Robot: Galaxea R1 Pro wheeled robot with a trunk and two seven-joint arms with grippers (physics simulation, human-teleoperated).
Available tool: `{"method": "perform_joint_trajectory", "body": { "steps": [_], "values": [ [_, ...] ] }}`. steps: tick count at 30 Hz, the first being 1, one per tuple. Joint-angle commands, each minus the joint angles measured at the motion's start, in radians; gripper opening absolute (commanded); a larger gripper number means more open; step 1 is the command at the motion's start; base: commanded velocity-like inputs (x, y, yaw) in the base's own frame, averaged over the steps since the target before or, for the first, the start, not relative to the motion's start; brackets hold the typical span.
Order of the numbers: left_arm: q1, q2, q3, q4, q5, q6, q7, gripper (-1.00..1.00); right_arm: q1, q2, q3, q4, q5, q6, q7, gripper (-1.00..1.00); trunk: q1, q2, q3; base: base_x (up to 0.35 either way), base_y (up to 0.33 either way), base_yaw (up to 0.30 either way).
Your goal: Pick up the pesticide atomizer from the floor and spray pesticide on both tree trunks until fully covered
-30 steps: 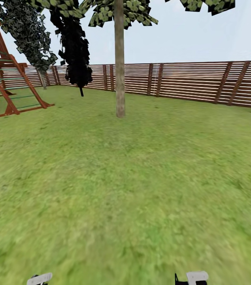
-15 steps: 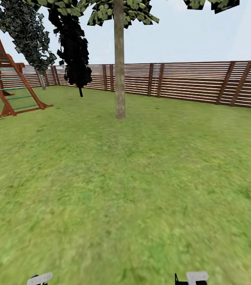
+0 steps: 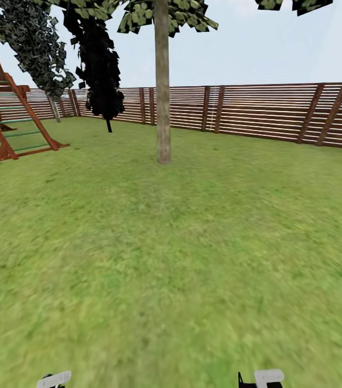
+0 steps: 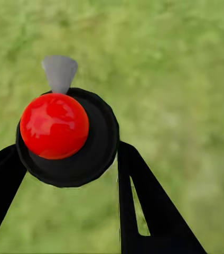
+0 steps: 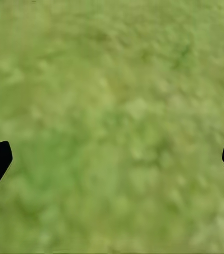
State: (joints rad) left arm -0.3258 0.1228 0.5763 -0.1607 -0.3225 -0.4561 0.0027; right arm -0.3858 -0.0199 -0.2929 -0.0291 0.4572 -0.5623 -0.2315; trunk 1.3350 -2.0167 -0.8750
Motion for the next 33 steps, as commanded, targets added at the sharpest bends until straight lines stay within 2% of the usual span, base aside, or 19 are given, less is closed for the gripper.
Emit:
{"method": "perform_joint_trajectory", "body": {
  "steps": [1, 33],
  "values": [
    [-0.001, 0.0, 0.009, 0.001, -0.01, -0.004, 0.0, -1.0, -0.001, 0.0, -0.005, 0.001, 0.011, -0.002, -0.006, 1.0, 0.0, 0.0, -0.001, 0.339, 0.0, 0.0],
    [-0.001, 0.003, 0.01, 0.0, -0.01, -0.004, 0.0, -1.0, -0.001, 0.0, -0.005, 0.001, 0.011, -0.002, -0.006, 1.0, 0.0, 0.0, -0.001, 0.339, 0.0, 0.0]
  ]
}}
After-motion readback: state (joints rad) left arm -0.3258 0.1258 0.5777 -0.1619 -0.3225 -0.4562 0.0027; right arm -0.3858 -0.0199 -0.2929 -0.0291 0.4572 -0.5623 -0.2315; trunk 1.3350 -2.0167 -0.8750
